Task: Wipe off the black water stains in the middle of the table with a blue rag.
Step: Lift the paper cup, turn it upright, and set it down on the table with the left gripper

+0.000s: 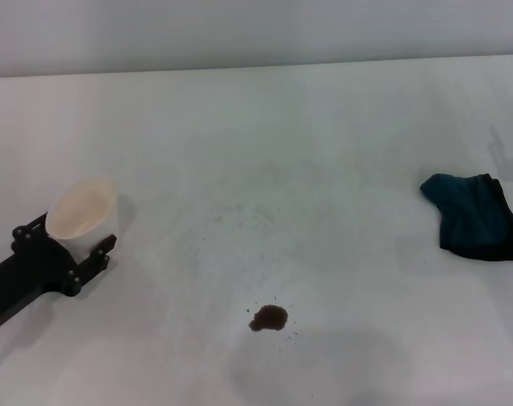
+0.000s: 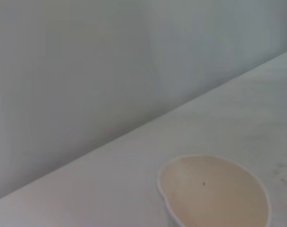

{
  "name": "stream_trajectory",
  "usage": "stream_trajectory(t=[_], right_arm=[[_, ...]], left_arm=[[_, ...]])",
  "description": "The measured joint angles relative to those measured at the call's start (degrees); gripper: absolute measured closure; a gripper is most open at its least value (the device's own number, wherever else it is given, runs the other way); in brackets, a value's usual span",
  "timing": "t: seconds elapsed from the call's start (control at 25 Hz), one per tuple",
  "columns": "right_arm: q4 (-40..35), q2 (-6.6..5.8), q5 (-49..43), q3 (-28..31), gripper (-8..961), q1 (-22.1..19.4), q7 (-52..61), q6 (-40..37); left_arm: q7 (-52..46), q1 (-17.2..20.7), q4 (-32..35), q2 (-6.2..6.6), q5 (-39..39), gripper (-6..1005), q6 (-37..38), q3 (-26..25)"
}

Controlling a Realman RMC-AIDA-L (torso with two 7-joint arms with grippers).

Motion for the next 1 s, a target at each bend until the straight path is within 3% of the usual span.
stream_trajectory(t=[0.32, 0.6, 1.0], right_arm=[[-0.06, 0.00, 0.00, -0.24, 425, 0.18, 0.00, -0.02], [-0.07, 0.00, 0.00, -0.33, 425, -0.01, 0.03, 0.13], [0.01, -0.10, 0.00, -0.01, 425, -0.29, -0.44, -0.05]], left_arm=[[3.25, 0.91, 1.54, 0.02, -1.84, 366, -0.07, -0.01], [3.20, 1.51, 1.92, -0.04, -2.07, 202, -0.01, -0.06], [6.63, 7.96, 5.76, 0.02, -7.74, 168, 1.46, -0.20]])
